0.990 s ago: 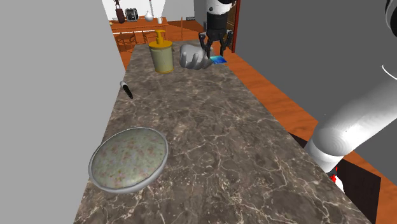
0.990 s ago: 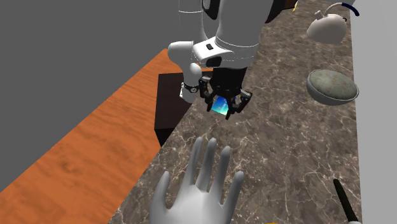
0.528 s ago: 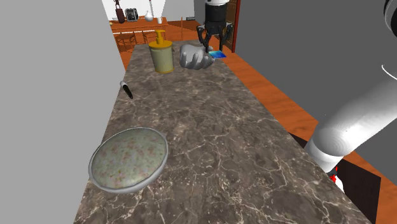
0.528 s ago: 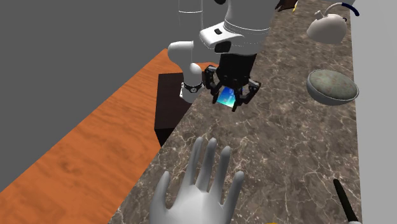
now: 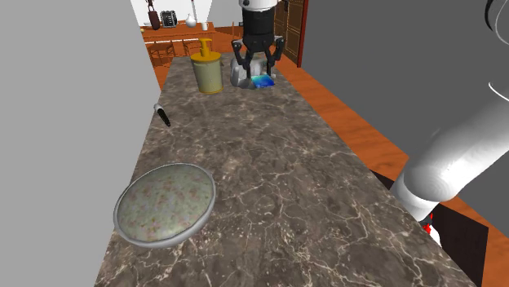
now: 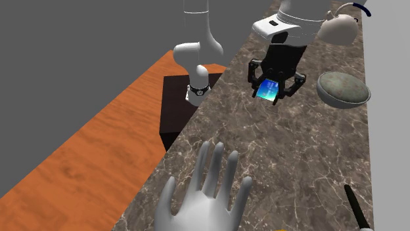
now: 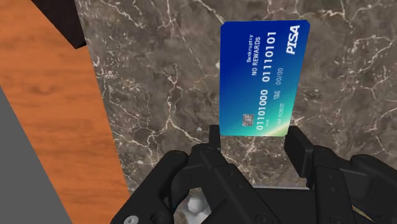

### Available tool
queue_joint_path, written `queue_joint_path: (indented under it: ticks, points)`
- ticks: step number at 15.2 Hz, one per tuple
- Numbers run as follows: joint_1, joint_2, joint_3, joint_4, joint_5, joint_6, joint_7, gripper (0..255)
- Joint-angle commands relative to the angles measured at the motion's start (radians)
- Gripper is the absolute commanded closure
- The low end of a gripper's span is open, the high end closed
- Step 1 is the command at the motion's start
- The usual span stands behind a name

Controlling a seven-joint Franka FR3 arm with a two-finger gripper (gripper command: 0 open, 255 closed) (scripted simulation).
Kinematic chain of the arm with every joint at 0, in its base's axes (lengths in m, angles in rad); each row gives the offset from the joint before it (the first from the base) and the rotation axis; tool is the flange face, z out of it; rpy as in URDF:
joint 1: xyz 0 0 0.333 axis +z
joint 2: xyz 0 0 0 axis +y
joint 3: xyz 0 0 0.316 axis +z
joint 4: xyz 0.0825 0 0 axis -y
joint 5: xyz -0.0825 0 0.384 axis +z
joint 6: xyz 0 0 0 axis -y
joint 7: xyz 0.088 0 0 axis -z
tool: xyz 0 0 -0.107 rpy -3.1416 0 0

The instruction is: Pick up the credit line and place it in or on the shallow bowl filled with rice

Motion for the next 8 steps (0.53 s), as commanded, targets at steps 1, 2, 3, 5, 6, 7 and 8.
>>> queue_joint_path:
  ticks: [1, 2, 3, 5, 6, 7, 8]
  points:
    - [0.016, 0.022, 0.033, 0.037, -0.003, -0.022, 0.051, 255]
    - [0.025, 0.031, 0.051, 0.049, -0.005, -0.027, 0.078, 255]
    - [0.034, 0.041, 0.068, 0.063, -0.007, -0.034, 0.104, 255]
    - [0.053, 0.066, 0.104, 0.093, -0.015, -0.047, 0.159, 255]
    - [0.063, 0.080, 0.122, 0.110, -0.020, -0.054, 0.187, 255]
    - [0.073, 0.096, 0.140, 0.129, -0.026, -0.061, 0.215, 255]
    - [0.084, 0.114, 0.158, 0.149, -0.033, -0.069, 0.243, 255]
